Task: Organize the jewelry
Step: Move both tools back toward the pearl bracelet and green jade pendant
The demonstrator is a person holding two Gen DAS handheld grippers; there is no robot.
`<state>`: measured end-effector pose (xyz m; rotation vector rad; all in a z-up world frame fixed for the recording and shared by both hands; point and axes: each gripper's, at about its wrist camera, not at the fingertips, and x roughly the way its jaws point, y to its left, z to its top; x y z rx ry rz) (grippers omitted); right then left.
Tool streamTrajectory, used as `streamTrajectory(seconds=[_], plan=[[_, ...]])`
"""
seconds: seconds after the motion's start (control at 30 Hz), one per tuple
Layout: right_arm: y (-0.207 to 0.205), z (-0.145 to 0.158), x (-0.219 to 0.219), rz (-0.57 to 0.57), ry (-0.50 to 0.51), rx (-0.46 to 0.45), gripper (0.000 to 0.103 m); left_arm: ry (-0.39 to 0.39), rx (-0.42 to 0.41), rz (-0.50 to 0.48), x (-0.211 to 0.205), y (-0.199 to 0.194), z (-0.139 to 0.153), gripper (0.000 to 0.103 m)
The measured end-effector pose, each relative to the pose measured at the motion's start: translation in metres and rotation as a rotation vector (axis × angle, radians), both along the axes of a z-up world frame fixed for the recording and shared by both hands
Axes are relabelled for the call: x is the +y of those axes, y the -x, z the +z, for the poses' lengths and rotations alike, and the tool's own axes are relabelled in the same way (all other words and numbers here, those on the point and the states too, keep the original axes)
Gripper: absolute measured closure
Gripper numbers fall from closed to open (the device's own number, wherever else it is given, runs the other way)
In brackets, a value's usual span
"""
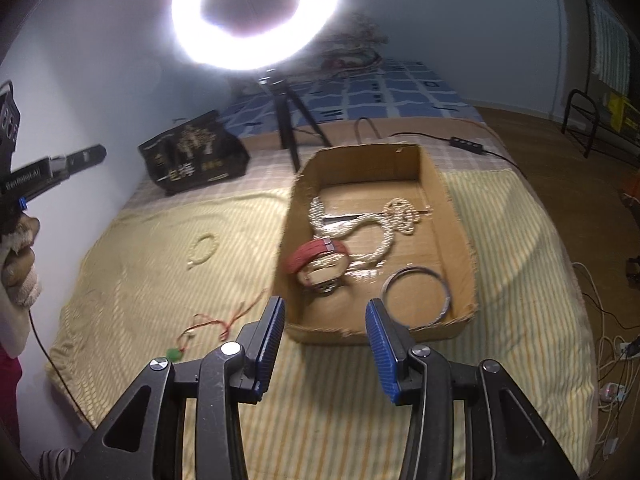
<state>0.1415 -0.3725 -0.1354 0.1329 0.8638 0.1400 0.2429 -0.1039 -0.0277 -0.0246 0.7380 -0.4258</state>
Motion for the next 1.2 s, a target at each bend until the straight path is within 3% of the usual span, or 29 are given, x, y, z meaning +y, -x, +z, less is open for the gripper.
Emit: streamTrajectory(seconds=[0.37, 0.7, 1.2], plan=[[0.011, -0.004, 0.046, 0.107, 0.012, 0.021, 0.053, -0.011, 0.080, 0.075, 0.057, 0.018, -0.039, 0.096], [0.011, -0.032, 0.087, 0.229, 0.033, 0.085, 0.052, 0.030, 0.166, 0.086, 0.080, 0.026, -0.080, 0.096], [-0.009, -0.069, 0.119, 0.281, 0.042, 0.157, 0.052, 0.029, 0.302, -0.100, 0.053, 0.077, -0.149, 0.095]])
